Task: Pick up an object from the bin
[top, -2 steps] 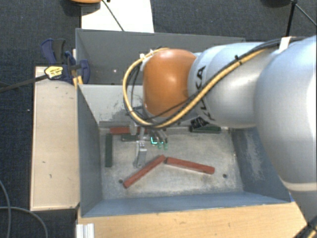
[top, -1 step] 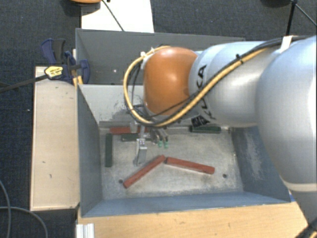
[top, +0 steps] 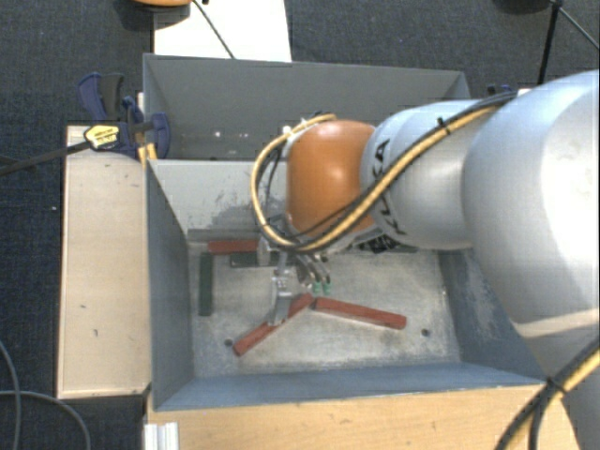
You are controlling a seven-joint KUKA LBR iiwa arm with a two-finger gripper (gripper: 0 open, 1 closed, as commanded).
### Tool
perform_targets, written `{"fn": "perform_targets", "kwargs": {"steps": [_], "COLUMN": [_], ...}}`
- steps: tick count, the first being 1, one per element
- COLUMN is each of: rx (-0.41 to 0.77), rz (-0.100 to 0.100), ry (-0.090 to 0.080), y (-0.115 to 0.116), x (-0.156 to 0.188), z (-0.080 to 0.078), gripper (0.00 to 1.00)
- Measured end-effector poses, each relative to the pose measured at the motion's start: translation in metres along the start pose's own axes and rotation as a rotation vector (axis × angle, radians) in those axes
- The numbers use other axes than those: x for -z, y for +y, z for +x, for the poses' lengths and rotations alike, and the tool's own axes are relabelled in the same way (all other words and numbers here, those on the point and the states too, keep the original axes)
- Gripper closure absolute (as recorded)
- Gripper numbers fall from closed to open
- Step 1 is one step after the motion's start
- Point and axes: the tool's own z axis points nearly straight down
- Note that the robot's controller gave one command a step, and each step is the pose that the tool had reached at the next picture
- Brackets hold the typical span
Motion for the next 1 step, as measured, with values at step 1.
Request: {"fn": "perform_targets", "kwargs": {"steps": [1], "rx": [0.072], "rz": [0.002], "ry": [0.008], "y": [-0.0219], "x": [-0.0231], "z": [0.0323], "gripper": [0.00]}}
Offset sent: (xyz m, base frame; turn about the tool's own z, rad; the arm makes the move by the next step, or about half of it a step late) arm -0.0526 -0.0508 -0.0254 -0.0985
